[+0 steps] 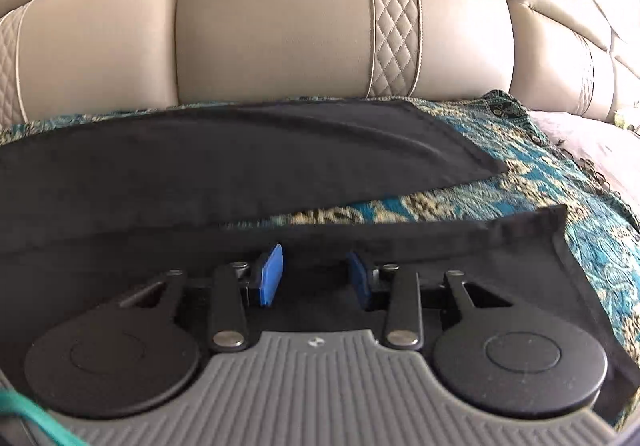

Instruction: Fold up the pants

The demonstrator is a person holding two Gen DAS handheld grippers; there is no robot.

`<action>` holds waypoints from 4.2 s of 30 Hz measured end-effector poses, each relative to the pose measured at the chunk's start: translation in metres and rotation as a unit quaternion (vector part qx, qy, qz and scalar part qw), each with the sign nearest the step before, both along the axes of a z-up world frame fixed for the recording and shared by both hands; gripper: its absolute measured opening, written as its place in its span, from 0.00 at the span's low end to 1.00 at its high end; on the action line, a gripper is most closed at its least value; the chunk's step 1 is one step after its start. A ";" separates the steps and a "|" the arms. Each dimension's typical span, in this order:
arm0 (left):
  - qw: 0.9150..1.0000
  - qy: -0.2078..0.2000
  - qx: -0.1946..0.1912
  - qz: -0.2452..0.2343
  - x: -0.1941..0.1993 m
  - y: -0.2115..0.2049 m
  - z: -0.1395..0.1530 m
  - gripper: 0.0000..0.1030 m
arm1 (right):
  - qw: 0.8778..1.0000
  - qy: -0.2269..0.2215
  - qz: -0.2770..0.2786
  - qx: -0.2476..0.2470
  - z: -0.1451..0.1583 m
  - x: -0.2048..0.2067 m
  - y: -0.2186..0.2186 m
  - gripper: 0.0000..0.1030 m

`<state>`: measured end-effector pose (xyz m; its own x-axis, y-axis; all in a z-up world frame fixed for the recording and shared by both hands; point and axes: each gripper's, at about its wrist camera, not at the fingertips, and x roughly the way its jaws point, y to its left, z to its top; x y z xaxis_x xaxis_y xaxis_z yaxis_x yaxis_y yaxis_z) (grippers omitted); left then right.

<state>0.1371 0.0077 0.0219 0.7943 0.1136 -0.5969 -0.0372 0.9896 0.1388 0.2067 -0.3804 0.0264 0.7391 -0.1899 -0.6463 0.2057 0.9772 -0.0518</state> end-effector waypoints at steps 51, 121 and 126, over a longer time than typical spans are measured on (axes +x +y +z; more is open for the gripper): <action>0.849 0.113 -0.120 0.502 0.243 0.236 0.005 0.23 | 0.998 -0.057 0.027 -0.002 0.024 0.027 0.096 1.00; 0.868 -0.056 -0.478 0.125 -0.046 0.256 -0.007 0.57 | 0.913 -0.029 0.193 0.358 0.037 0.009 0.388 0.07; 0.841 -0.064 -0.514 0.156 -0.049 0.253 -0.017 0.62 | 0.907 -0.041 0.192 0.374 0.041 -0.012 0.382 0.07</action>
